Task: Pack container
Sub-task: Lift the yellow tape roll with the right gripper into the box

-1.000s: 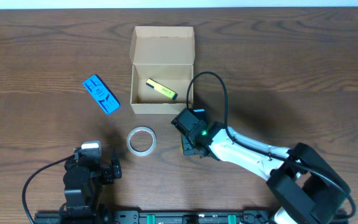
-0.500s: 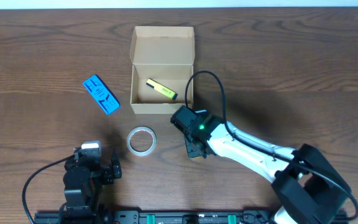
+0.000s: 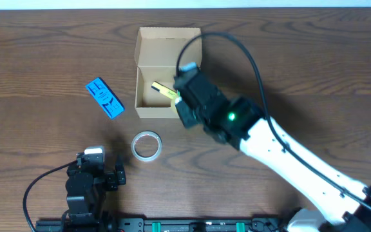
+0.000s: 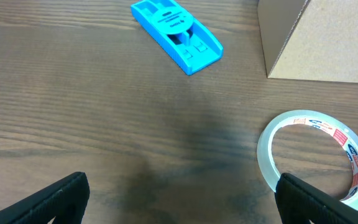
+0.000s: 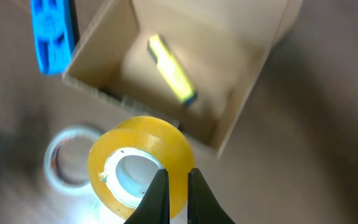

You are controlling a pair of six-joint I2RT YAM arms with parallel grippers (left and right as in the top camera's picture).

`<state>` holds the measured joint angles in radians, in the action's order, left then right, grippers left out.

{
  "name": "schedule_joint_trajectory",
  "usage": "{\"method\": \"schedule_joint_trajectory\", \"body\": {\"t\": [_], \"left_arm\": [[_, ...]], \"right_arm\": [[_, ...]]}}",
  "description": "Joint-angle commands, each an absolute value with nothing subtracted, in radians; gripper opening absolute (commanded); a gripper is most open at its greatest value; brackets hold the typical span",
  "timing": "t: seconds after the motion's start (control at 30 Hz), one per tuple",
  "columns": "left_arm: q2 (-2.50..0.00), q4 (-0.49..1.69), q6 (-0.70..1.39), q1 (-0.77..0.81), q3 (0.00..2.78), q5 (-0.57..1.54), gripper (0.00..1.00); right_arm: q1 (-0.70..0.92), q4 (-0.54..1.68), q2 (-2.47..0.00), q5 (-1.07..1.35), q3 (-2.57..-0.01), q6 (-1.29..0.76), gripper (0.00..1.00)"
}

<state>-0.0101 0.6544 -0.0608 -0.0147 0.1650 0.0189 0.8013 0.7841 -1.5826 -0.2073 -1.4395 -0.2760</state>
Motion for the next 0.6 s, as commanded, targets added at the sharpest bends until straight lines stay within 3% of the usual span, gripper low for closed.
{"method": "schedule_joint_trajectory", "body": {"t": [0.0, 0.27, 0.57], "left_arm": [[-0.004, 0.657, -0.075, -0.010, 0.156, 0.011, 0.95], [-0.004, 0.656, -0.075, -0.010, 0.156, 0.011, 0.95], [-0.004, 0.656, -0.075, -0.010, 0.156, 0.011, 0.96]], "right_arm": [[0.760, 0.774, -1.697, -0.228, -1.539, -0.106, 0.01], [0.733, 0.773, -1.981, -0.206, -1.748, -0.009, 0.01], [0.724, 0.725, -2.114, -0.205, -1.761, 0.002, 0.01]]}}
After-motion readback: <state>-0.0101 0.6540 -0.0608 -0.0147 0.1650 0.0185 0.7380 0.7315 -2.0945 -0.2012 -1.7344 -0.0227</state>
